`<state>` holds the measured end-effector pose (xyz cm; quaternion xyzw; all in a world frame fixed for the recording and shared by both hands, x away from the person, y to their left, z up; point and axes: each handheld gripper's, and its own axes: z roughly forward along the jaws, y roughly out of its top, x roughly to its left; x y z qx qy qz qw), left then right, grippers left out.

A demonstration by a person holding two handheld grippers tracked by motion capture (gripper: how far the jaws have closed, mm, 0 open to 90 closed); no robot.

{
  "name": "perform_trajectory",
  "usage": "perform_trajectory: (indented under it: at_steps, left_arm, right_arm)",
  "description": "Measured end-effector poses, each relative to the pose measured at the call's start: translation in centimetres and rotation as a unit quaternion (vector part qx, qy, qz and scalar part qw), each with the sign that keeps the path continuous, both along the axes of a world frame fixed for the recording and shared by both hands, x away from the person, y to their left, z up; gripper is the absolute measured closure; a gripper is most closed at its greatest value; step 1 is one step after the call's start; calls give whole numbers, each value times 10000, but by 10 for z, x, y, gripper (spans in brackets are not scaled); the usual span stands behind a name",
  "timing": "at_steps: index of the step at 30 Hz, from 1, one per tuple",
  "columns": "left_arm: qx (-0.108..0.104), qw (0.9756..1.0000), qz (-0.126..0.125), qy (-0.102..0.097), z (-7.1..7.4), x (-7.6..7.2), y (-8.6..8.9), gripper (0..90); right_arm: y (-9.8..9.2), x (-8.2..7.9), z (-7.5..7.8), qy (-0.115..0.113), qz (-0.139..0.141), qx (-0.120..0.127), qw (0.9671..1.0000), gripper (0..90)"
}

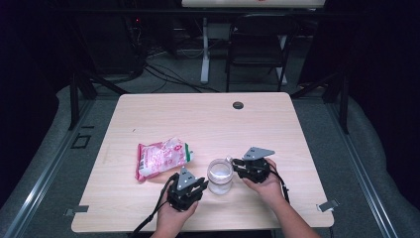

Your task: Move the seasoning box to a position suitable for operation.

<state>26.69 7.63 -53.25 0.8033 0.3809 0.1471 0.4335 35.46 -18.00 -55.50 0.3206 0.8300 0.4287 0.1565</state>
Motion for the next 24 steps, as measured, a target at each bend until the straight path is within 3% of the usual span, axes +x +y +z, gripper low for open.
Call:
perform_trajectory:
  at_steps: [5,10,16,24]
  left_arm:
    - [-22,10000,-60,-14,-1,-6,-4,688]
    - [-190,9998,-16,39,-2,-5,-11,634]
    - [-198,9998,34,-40,-2,-6,-15,561]
    - [-115,9999,3,-53,0,-4,-12,545]
  right_arm:
    - [3,7,-4,109,19,119,9999,738]
    - [6,8,-2,90,27,58,9999,785]
    - [3,9,-2,170,-2,69,9998,843]
    - [5,2,0,59,-88,-171,9998,858]
